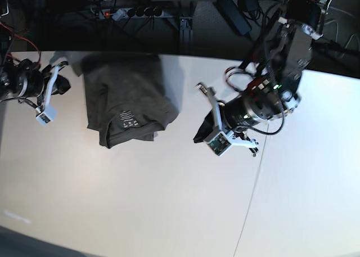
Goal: Fold the T-shirt properly
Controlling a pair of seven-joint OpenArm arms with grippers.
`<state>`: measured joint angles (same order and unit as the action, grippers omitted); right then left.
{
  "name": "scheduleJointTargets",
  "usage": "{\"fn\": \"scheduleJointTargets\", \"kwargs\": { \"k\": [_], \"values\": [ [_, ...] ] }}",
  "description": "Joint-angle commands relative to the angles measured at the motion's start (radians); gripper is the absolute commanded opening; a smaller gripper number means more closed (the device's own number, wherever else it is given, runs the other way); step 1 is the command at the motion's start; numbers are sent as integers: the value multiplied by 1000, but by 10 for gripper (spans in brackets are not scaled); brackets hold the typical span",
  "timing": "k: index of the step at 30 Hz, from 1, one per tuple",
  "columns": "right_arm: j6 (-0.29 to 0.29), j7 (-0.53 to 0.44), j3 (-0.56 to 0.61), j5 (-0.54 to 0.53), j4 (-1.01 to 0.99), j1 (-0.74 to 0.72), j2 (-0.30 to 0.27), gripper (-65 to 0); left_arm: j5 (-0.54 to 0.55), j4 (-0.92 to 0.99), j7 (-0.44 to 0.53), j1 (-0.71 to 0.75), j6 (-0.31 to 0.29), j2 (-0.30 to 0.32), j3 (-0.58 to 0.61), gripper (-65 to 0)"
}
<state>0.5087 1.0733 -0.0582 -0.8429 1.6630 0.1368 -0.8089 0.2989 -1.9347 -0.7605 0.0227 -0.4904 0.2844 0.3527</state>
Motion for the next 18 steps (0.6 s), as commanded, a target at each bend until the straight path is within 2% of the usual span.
{"fn": "scheduleJointTargets", "kwargs": {
  "k": [1, 5, 10, 13, 18],
  "values": [
    [72, 10, -48, -37, 21, 11, -29, -650, 13, -57, 14, 20, 0, 22, -31, -650],
    [76, 114, -196, -108, 29, 147, -31, -650, 42, -154, -19, 217, 0, 115, -153, -650],
    [75, 116, -383, -107, 25, 397, -30, -650, 80, -201, -30, 462, 0, 182, -352, -650],
    [75, 113, -481, -108, -6, 577, -13, -650, 122, -201, -24, 628, -2, 178, -492, -650],
    [71, 105, -547, -108, -160, 747, 82, -650, 118, -132, 77, 837, -12, 146, -637, -650]
  ]
}}
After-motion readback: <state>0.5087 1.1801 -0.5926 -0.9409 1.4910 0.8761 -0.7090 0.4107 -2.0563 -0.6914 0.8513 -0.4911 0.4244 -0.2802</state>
